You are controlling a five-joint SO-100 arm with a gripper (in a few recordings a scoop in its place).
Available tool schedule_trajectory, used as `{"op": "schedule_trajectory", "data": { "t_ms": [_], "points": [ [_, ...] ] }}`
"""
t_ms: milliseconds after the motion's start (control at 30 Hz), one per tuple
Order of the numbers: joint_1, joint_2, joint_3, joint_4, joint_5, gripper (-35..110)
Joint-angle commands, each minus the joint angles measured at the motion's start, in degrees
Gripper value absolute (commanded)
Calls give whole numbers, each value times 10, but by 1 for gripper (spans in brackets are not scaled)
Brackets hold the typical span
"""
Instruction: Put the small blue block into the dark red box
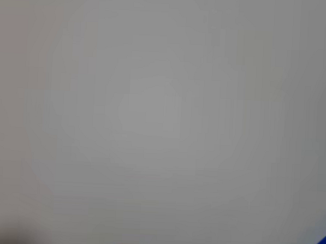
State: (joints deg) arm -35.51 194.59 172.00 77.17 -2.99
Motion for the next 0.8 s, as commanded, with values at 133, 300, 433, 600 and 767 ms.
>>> {"op": "schedule_trajectory", "data": {
  "t_ms": [133,300,433,600,767],
  "points": [
    [-21,6,9,6,10,0],
    [-13,7,9,3,113,5],
    [-15,5,35,-77,239,7],
    [18,-14,-24,-10,360,9],
    [102,-21,-103,75,413,9]
  ]
}}
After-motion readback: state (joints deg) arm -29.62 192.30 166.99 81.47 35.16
